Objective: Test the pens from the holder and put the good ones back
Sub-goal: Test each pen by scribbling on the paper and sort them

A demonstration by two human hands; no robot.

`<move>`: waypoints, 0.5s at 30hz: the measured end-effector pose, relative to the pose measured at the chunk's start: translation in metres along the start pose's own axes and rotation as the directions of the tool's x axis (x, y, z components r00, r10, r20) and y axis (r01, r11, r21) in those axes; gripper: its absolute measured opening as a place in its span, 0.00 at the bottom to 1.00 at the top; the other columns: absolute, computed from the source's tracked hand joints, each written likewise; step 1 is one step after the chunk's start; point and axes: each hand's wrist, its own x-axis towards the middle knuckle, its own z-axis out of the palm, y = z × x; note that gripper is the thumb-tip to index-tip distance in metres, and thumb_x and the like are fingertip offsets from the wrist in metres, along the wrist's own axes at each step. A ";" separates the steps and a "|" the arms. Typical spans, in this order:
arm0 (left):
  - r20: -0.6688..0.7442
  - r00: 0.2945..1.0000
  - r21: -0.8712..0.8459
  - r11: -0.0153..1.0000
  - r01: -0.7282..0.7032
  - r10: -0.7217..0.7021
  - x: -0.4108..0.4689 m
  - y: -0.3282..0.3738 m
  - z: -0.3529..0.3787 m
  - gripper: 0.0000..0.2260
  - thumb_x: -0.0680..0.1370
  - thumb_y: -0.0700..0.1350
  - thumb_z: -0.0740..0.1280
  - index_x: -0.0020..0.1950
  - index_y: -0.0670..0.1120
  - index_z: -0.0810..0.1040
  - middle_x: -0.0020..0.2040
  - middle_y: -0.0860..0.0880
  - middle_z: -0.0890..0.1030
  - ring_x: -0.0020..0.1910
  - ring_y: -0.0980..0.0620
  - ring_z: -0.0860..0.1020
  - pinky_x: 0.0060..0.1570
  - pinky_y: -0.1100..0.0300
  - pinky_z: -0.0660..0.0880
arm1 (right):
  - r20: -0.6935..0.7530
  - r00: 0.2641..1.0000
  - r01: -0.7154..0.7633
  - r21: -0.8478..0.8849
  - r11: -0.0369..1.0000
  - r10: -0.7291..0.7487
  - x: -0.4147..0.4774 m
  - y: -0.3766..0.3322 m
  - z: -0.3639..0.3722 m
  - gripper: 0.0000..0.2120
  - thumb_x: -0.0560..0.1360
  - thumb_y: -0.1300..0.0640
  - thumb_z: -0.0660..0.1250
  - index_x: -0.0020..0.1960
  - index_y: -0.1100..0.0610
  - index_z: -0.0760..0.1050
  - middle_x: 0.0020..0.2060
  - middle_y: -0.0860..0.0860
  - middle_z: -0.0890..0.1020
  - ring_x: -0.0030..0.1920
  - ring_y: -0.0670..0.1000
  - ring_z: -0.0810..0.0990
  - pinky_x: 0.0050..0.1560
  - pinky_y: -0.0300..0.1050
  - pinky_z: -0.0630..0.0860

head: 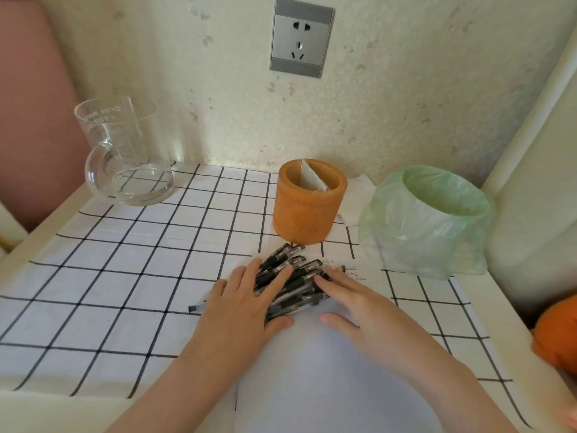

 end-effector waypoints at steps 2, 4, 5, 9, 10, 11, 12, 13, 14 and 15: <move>-0.002 1.000 0.031 0.999 0.026 -0.026 -0.003 -0.002 0.001 0.30 0.71 0.64 0.53 0.67 0.51 0.73 0.55 0.43 0.80 0.49 0.44 0.80 0.40 0.51 0.78 | 0.005 0.999 0.044 0.022 0.999 -0.044 0.006 -0.002 0.008 0.27 0.81 0.50 0.57 0.77 0.46 0.51 0.76 0.38 0.46 0.75 0.37 0.42 0.71 0.34 0.44; 0.019 0.999 0.062 0.997 0.048 -0.049 -0.005 -0.004 -0.002 0.31 0.70 0.65 0.57 0.66 0.50 0.74 0.53 0.42 0.81 0.47 0.43 0.80 0.36 0.50 0.78 | 0.014 0.995 0.102 0.045 0.994 -0.103 0.013 -0.005 0.015 0.26 0.82 0.52 0.55 0.77 0.45 0.49 0.76 0.38 0.44 0.74 0.37 0.39 0.72 0.33 0.40; 0.045 0.997 0.070 0.995 0.067 -0.070 -0.006 -0.005 -0.003 0.31 0.69 0.65 0.59 0.65 0.49 0.75 0.53 0.41 0.81 0.46 0.42 0.80 0.35 0.50 0.78 | 0.020 0.990 0.140 0.041 0.989 -0.141 0.017 -0.007 0.018 0.25 0.82 0.53 0.53 0.77 0.46 0.48 0.76 0.39 0.43 0.74 0.37 0.38 0.71 0.32 0.36; 0.107 0.984 0.036 0.990 0.137 -0.140 -0.007 -0.006 -0.007 0.34 0.69 0.67 0.55 0.64 0.46 0.76 0.58 0.35 0.78 0.46 0.39 0.80 0.33 0.49 0.77 | 0.027 0.974 0.223 0.027 0.974 -0.224 0.030 -0.016 0.026 0.26 0.83 0.53 0.51 0.77 0.47 0.45 0.75 0.41 0.38 0.74 0.40 0.33 0.71 0.34 0.31; 0.110 0.983 0.003 0.989 0.147 -0.146 -0.007 -0.004 -0.012 0.35 0.70 0.67 0.51 0.67 0.47 0.73 0.63 0.35 0.74 0.50 0.39 0.78 0.38 0.48 0.77 | 0.008 0.975 0.221 0.030 0.975 -0.221 0.031 -0.017 0.026 0.27 0.82 0.52 0.52 0.77 0.46 0.44 0.75 0.41 0.37 0.74 0.41 0.32 0.73 0.38 0.34; 0.111 0.980 -0.008 0.986 0.169 -0.167 -0.007 -0.002 -0.016 0.36 0.70 0.67 0.47 0.72 0.49 0.66 0.70 0.36 0.67 0.58 0.40 0.74 0.46 0.46 0.76 | -0.020 0.979 0.204 0.031 0.979 -0.203 0.031 -0.018 0.025 0.28 0.81 0.51 0.54 0.77 0.45 0.43 0.75 0.40 0.36 0.74 0.41 0.33 0.75 0.41 0.37; 0.126 0.976 0.003 0.984 0.177 -0.176 -0.006 -0.002 -0.018 0.39 0.69 0.69 0.42 0.75 0.52 0.55 0.75 0.39 0.57 0.66 0.41 0.67 0.57 0.47 0.71 | -0.061 0.983 0.173 0.031 0.984 -0.171 0.030 -0.018 0.023 0.30 0.81 0.50 0.56 0.76 0.44 0.44 0.75 0.40 0.36 0.75 0.41 0.36 0.75 0.42 0.40; 0.132 0.973 -0.019 0.981 0.195 -0.191 -0.006 -0.003 -0.016 0.42 0.65 0.72 0.37 0.76 0.55 0.45 0.77 0.43 0.48 0.71 0.43 0.58 0.64 0.49 0.64 | -0.116 0.985 0.133 0.026 0.991 -0.129 0.029 -0.017 0.020 0.30 0.80 0.50 0.58 0.77 0.44 0.47 0.76 0.40 0.38 0.75 0.41 0.40 0.75 0.42 0.45; 0.162 0.966 -0.054 0.975 0.214 -0.203 -0.007 -0.004 -0.014 0.45 0.61 0.73 0.32 0.76 0.56 0.41 0.77 0.45 0.44 0.74 0.45 0.50 0.67 0.49 0.60 | -0.180 0.980 0.088 0.023 0.996 -0.083 0.027 -0.017 0.018 0.28 0.80 0.50 0.59 0.76 0.44 0.52 0.77 0.42 0.44 0.75 0.42 0.47 0.73 0.41 0.50; 0.150 0.974 -0.067 0.981 0.180 -0.168 -0.007 -0.005 -0.015 0.46 0.60 0.74 0.29 0.76 0.56 0.40 0.77 0.45 0.44 0.75 0.45 0.45 0.69 0.45 0.58 | -0.243 0.969 0.049 0.032 0.998 -0.039 0.024 -0.017 0.015 0.25 0.79 0.51 0.61 0.75 0.46 0.59 0.76 0.44 0.54 0.74 0.44 0.55 0.71 0.39 0.55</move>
